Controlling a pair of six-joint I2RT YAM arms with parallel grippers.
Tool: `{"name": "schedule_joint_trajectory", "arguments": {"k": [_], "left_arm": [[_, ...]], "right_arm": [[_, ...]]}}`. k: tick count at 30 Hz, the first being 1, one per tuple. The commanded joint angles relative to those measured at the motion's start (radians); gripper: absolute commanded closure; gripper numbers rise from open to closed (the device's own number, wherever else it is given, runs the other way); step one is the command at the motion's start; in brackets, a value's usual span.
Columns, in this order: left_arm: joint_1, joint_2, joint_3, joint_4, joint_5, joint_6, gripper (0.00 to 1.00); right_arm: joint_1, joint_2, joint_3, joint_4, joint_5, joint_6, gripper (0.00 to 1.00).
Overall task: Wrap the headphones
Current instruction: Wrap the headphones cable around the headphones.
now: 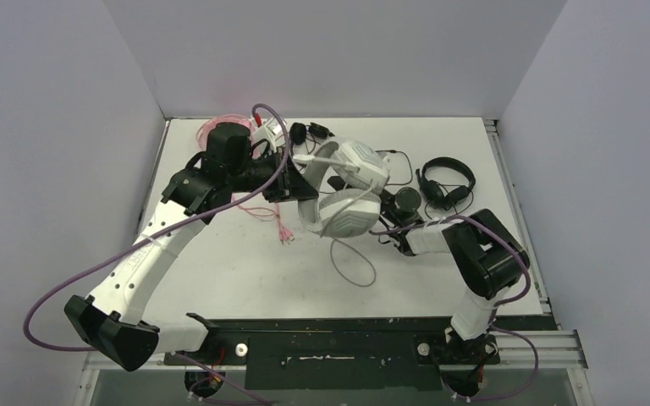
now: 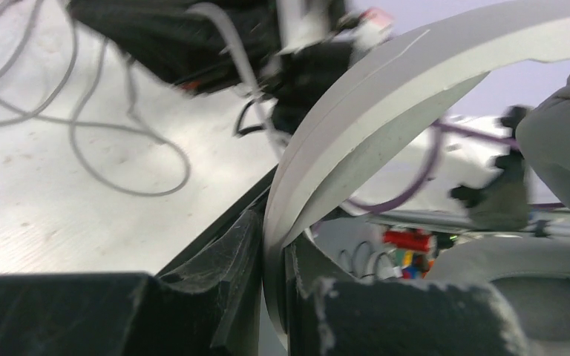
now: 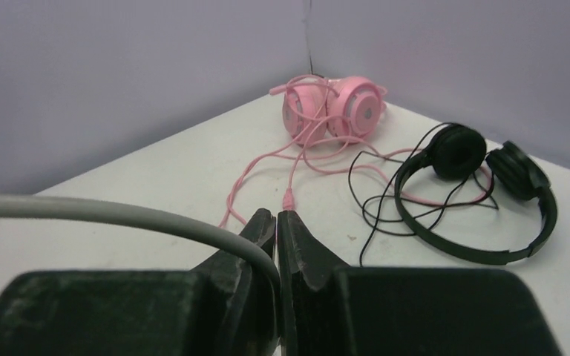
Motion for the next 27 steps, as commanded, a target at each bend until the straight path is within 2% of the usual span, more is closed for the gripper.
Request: {"name": "schedule_joint_trajectory", "arguments": {"k": [1,5,9,14,17,22,27], "left_arm": [[-0.040,-0.075,-0.031,-0.078,-0.064,0.267,1.00],[-0.077,-0.107,-0.067,-0.131,-0.386,0.478,1.00],[-0.090,-0.126,-0.100,-0.089,-0.491,0.628,1.00],[-0.152,-0.145,-0.139,0.005,-0.769,0.772,1.00],[-0.172,-0.152,-0.181,0.058,-0.819,0.859,1.00],[-0.224,-0.155,-0.238,0.123,-1.021,0.958,1.00],[-0.276,-0.157,-0.276,0.204,-1.242,1.027,1.00]], "right_arm": [[-0.054,-0.193,0.073,-0.144,-0.070,0.044,0.97],[-0.098,-0.335,0.104,-0.342,-0.107,0.040,0.97],[-0.111,-0.417,0.215,-0.706,-0.188,-0.041,0.98],[-0.112,-0.477,0.330,-1.044,-0.209,-0.099,0.98],[-0.111,-0.498,0.380,-1.164,-0.198,-0.099,0.98],[-0.112,-0.516,0.458,-1.310,-0.189,-0.095,0.92],[-0.112,-0.471,0.527,-1.365,-0.366,-0.046,0.90]]}}
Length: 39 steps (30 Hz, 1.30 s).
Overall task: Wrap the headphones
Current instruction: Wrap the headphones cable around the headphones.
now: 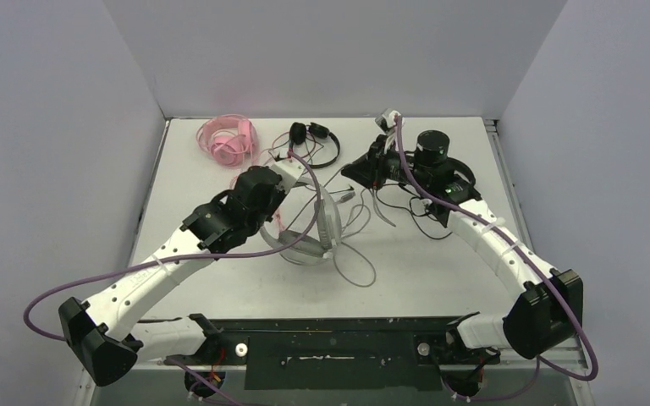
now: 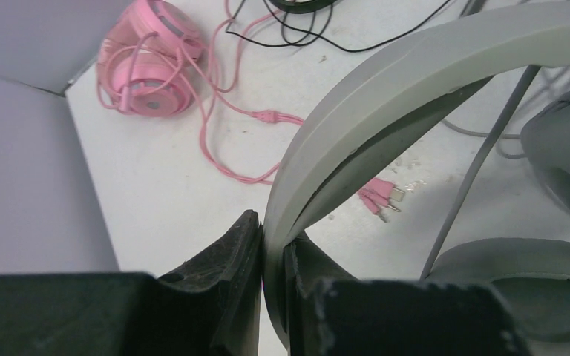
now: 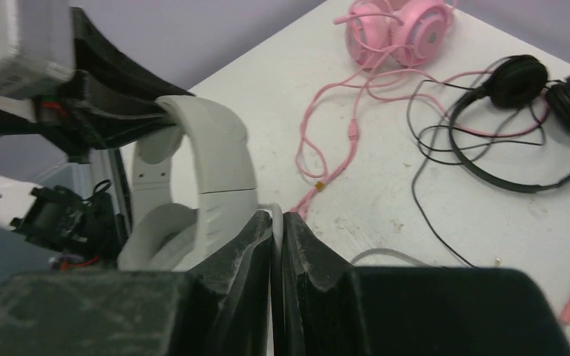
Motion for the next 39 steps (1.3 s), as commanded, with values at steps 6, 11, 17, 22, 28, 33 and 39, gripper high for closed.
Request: {"name": "schedule_joint_trajectory", "arguments": {"k": [6,11,17,22,28,33,39], "left_arm": [[-0.043,-0.076,-0.073,0.380,-0.384,0.179,1.00],[-0.046,-0.021,-0.064,0.436,-0.501,0.102,1.00],[-0.046,0.017,-0.053,0.453,-0.538,-0.138,1.00],[-0.090,0.024,-0.094,0.582,-0.655,-0.149,1.00],[-0.101,0.045,-0.071,0.643,-0.844,-0.229,1.00],[-0.109,0.055,-0.038,0.614,-0.906,-0.343,1.00],[-0.115,0.082,-0.028,0.626,-0.952,-0.402,1.00]], "right_arm": [[-0.002,0.076,0.036,0.266,-0.413,0.447,0.99],[0.042,0.089,-0.079,0.720,-0.387,0.842,0.92],[0.124,0.081,-0.107,0.696,-0.246,0.868,0.89],[0.163,0.070,-0.139,0.707,-0.170,0.902,0.83],[0.184,0.022,-0.162,0.638,-0.100,0.861,0.82],[0.195,-0.010,-0.160,0.564,-0.056,0.786,0.82],[0.223,-0.036,-0.094,0.350,-0.024,0.634,0.81]]}}
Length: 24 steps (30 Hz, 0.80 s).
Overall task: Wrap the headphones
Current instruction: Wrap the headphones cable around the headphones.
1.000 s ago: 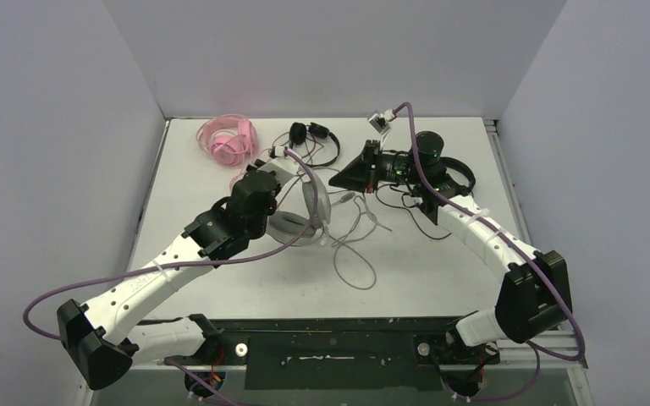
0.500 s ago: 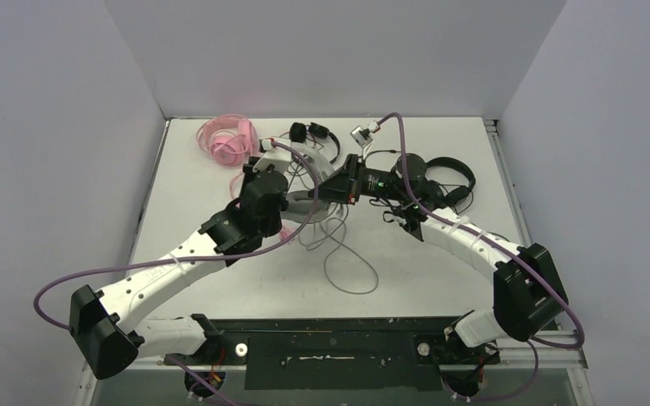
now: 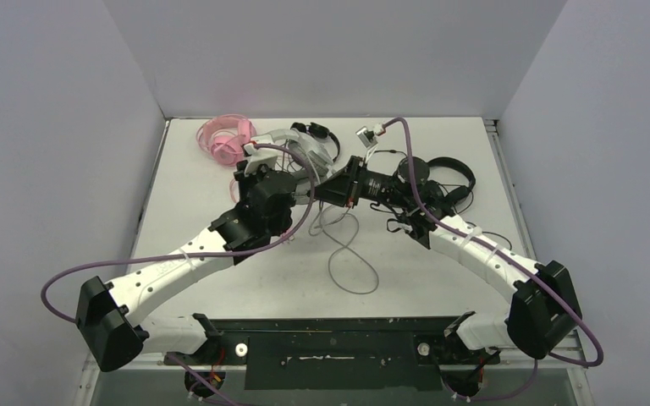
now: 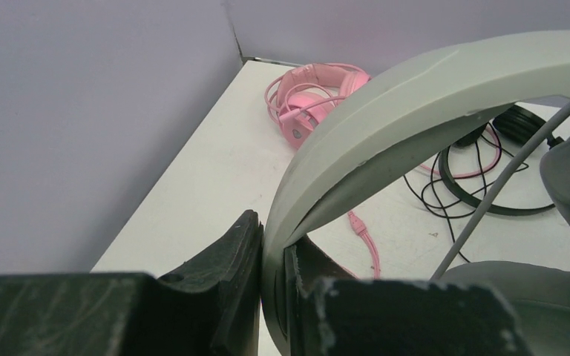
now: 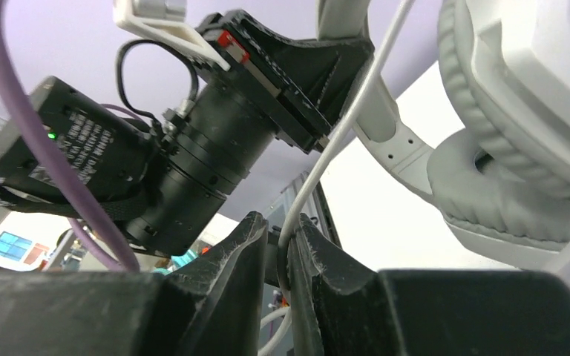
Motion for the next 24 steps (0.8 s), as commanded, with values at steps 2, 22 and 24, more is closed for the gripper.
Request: {"name": "schedule_joint_trajectory", "arguments": {"k": [2,22,24], "left_arm": [[-0.003,0.022,0.081,0.141,-0.107,-0.118,1.00],[0.084,0.026,0.265,-0.094,0.321,-0.518,1.00],[0.084,0.010,0.267,-0.093,0.345,-0.508,1.00]], "right_arm": [[0.029,-0.056,0.069,-0.164,0.017,-0.142,0.81],[0.219,-0.136,-0.213,-0.112,0.399,-0.371,0.80],[0.236,-0.145,-0.272,-0.044,0.446,-0.375,0.78]]}}
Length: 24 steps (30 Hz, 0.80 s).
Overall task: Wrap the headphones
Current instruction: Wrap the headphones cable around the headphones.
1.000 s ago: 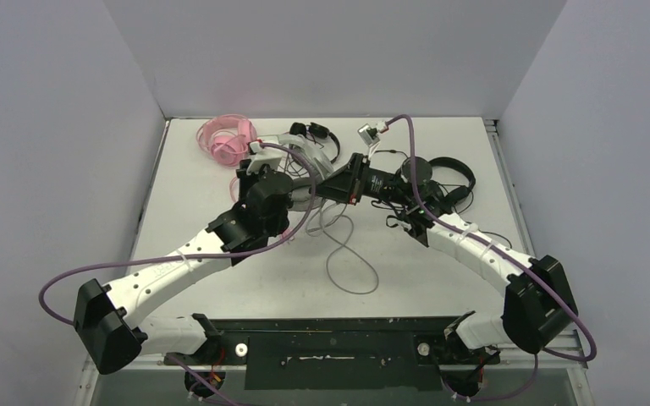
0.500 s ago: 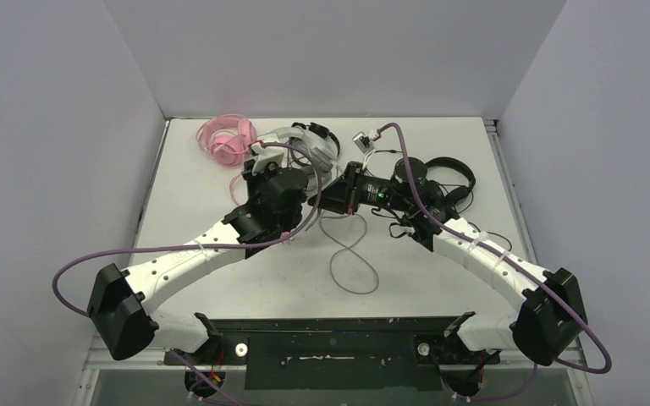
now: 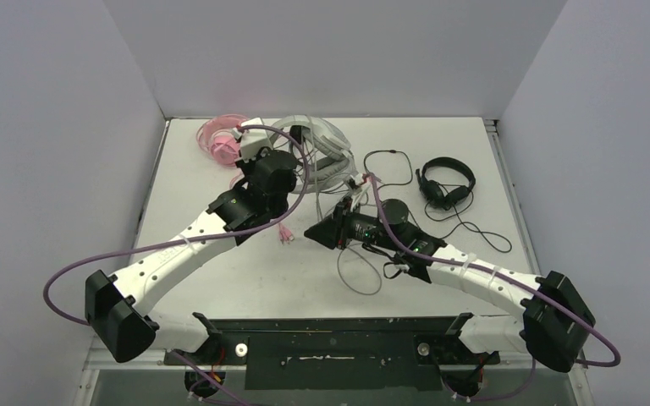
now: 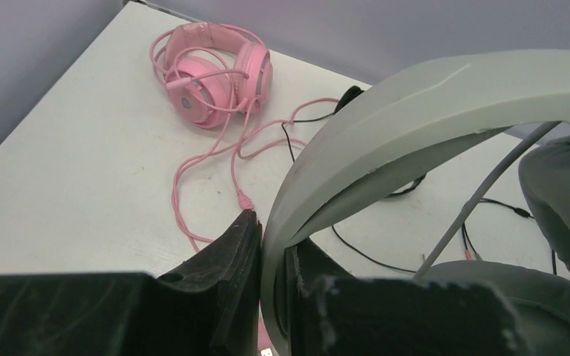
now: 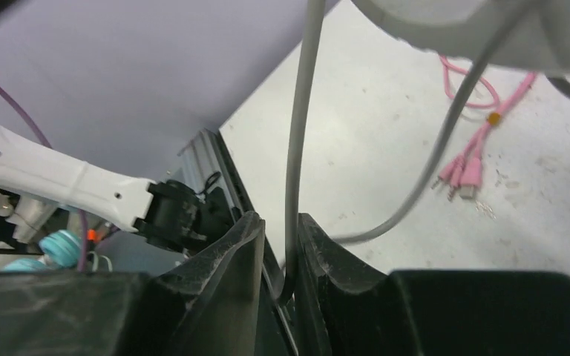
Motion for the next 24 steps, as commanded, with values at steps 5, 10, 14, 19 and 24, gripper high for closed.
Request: {"name": "schedule_joint_trajectory", "arguments": {"k": [5,10,14,19,24], "left_arm": [[0.003,-0.133,0.087,0.092,0.115,-0.072,1.00],[0.003,-0.160,0.071,0.093,0.105,-0.044,1.00],[0.011,-0.167,0.078,0.086,0.125,-0.052,1.00],[0.030,-0.143,0.152,0.015,0.161,-0.119,1.00],[0.056,-0.150,0.156,0.015,0.164,-0.119,1.00]], "right_arm": [[0.059,-0.067,-0.189,0.231,0.199,-0.062,0.71],[0.077,-0.108,-0.217,0.225,0.238,-0.100,0.64],[0.095,-0.111,-0.222,0.204,0.257,-0.116,0.62],[0.143,-0.097,-0.283,0.276,0.298,-0.115,0.60],[0.183,-0.128,-0.331,0.282,0.395,-0.123,0.58]]}}
